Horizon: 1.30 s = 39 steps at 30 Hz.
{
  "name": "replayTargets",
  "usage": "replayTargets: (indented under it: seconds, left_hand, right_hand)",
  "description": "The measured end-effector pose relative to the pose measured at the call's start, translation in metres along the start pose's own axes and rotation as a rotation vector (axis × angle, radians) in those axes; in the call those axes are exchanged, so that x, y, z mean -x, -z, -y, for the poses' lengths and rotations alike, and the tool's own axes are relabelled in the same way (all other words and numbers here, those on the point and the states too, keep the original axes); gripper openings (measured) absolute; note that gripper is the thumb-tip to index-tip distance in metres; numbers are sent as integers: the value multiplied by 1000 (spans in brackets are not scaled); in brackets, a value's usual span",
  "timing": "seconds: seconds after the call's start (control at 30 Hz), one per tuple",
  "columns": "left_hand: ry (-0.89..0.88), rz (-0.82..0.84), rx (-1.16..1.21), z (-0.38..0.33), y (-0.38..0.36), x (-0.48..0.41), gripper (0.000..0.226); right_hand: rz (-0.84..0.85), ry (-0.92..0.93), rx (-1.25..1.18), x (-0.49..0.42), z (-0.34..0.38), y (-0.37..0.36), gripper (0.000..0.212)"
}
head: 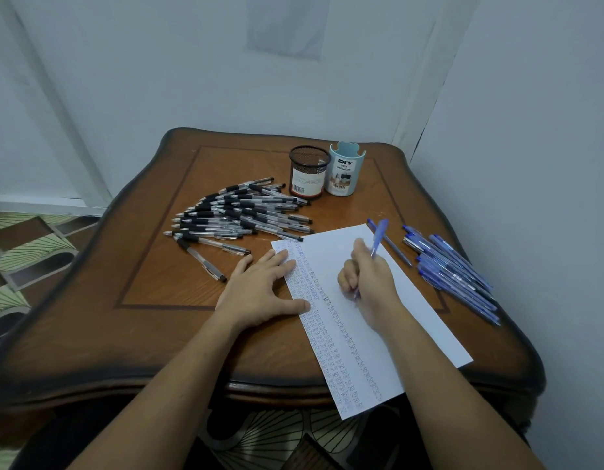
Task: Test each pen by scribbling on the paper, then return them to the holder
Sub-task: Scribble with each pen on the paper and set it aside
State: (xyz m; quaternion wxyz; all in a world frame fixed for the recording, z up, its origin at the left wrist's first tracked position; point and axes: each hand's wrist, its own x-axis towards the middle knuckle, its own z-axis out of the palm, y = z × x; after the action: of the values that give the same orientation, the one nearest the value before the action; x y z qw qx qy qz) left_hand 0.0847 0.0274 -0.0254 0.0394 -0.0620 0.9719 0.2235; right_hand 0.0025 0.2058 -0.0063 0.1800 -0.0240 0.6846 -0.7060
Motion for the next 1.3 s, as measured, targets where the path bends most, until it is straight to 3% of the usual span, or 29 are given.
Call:
replayTargets:
  seconds: [0.17, 0.33, 0.47, 0.57, 0.7, 0.77, 0.87, 1.0, 1.3]
  left_hand:
    - [2, 14, -21, -1, 1, 0, 103]
    - [0, 23, -7, -2, 3, 1, 116]
    - [7, 24, -21, -1, 3, 1, 99]
    - [-14, 7, -16, 1, 1, 1, 97]
    - [-17, -10, -1, 0, 1, 2, 121]
    - [-17, -4, -1, 0, 1, 1, 133]
    - [-14, -4, -2, 0, 1, 0, 138]
    - [-8, -7, -9, 1, -1, -1, 140]
    - [-2, -4, 3, -1, 0, -1, 138]
  right_hand:
    - [128, -42, 75, 1, 8, 6, 32]
    - [134, -122, 16, -1, 22, 7, 26]
    - [112, -108, -50, -5, 32, 20, 26]
    - [23, 45, 214, -7, 34, 41, 24]
    - [-161, 296, 821, -9, 38, 87, 20]
    - [-240, 292, 1068, -12, 41, 114, 25]
    - [-304, 209, 1191, -15, 40, 141, 29]
    - [-269, 185, 1314, -16, 33, 150, 32]
    - [-264, 239, 1268, -27, 29, 137, 31]
